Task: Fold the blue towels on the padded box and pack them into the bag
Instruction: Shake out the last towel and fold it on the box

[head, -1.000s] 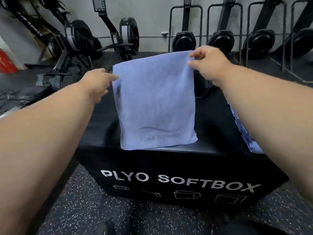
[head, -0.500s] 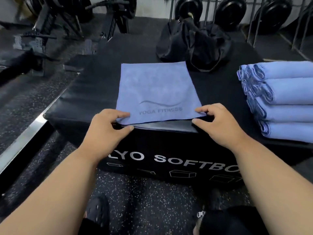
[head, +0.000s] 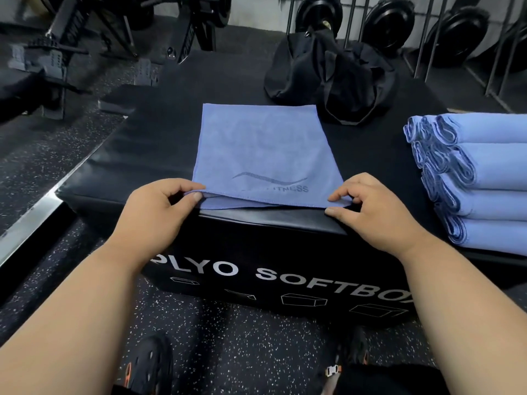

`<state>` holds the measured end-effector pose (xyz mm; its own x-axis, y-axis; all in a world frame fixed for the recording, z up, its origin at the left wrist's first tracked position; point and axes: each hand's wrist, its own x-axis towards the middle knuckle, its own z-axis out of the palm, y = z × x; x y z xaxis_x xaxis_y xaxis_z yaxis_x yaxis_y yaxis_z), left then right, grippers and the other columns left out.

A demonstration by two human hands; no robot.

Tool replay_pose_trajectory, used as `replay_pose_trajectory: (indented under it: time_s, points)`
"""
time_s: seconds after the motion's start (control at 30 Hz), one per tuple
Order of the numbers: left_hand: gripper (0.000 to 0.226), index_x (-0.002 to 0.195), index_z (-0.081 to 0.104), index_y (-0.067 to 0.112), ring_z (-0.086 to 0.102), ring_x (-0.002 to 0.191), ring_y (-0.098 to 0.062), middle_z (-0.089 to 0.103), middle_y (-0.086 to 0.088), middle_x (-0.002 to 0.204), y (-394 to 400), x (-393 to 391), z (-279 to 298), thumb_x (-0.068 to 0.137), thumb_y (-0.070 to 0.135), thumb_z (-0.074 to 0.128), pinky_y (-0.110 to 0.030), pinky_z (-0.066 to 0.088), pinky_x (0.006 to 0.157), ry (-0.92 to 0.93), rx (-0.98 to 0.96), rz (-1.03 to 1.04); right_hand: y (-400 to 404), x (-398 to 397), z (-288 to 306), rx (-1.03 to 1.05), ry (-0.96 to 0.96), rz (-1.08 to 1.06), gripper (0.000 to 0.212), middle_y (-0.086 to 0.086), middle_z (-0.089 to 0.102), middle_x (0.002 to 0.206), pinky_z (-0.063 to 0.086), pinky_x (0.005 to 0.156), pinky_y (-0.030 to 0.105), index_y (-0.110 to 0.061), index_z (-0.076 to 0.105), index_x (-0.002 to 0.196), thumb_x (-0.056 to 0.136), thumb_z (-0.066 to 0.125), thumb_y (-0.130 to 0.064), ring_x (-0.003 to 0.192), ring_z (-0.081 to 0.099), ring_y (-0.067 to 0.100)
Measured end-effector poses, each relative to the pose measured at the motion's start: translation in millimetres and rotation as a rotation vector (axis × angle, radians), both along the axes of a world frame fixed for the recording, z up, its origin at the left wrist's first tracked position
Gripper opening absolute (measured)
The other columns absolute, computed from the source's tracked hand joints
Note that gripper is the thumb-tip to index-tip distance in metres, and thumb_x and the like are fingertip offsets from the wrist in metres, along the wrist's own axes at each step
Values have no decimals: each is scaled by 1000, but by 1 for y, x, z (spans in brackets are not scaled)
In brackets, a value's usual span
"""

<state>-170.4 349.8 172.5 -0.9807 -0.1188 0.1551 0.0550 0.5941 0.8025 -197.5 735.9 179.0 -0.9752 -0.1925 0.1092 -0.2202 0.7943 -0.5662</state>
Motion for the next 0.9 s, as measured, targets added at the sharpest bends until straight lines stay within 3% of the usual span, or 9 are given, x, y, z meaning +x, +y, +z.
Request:
replay_pose_trajectory:
  time_s: [0.07, 0.23, 0.3, 0.47, 0.63, 0.9]
  points:
    - [14, 96, 78, 42, 66, 97, 10, 73, 34, 99, -1, -3, -1, 97, 28, 75, -13, 46, 84, -4, 16, 0, 3, -4, 1, 18, -1, 16, 13, -19, 57, 107, 43, 82, 16, -40, 76, 98, 87, 83, -38, 95, 56, -1]
    - [13, 94, 79, 38, 63, 74, -1, 72, 19, 84, -6, -6, -6, 90, 27, 83, -10, 47, 70, -15, -32, -11, 7, -9, 1, 52, 98, 46, 9, -15, 61, 98, 48, 76, 26, -38, 76, 88, 91, 79, -30, 81, 59, 14]
    - [14, 94, 79, 38, 66, 77, -4, 73, 18, 85, -6, -7, -6, 90, 25, 82, -11, 48, 71, -10, -35, -4, 8, -12, 1, -36, 169, 11, 9, -12, 65, 94, 49, 76, 27, -32, 76, 89, 91, 79, -23, 77, 60, 18]
    - [18, 90, 78, 38, 67, 83, 5, 74, 27, 88, 5, -16, -5, 93, 20, 76, -7, 48, 79, 107, 9, 118, 6, -26, 11, -228, 302, -98, 10, -9, 72, 94, 49, 79, 21, -28, 78, 94, 95, 76, -18, 82, 64, 15]
    - [28, 92, 79, 34, 68, 108, 4, 75, 25, 105, 3, -12, -10, 90, 6, 75, -22, 51, 101, 135, -151, 14, 18, -27, -3, -127, 132, 19, 12, -11, 74, 95, 53, 88, 29, -27, 80, 90, 88, 83, -16, 91, 68, 13]
    - [21, 97, 80, 34, 67, 112, 3, 74, 22, 113, -9, -3, -8, 86, 17, 84, -11, 44, 103, 127, -310, -108, 27, -18, -1, -76, 56, 67, 15, -17, 71, 112, 39, 98, 6, -30, 81, 91, 83, 88, -19, 108, 65, -1]
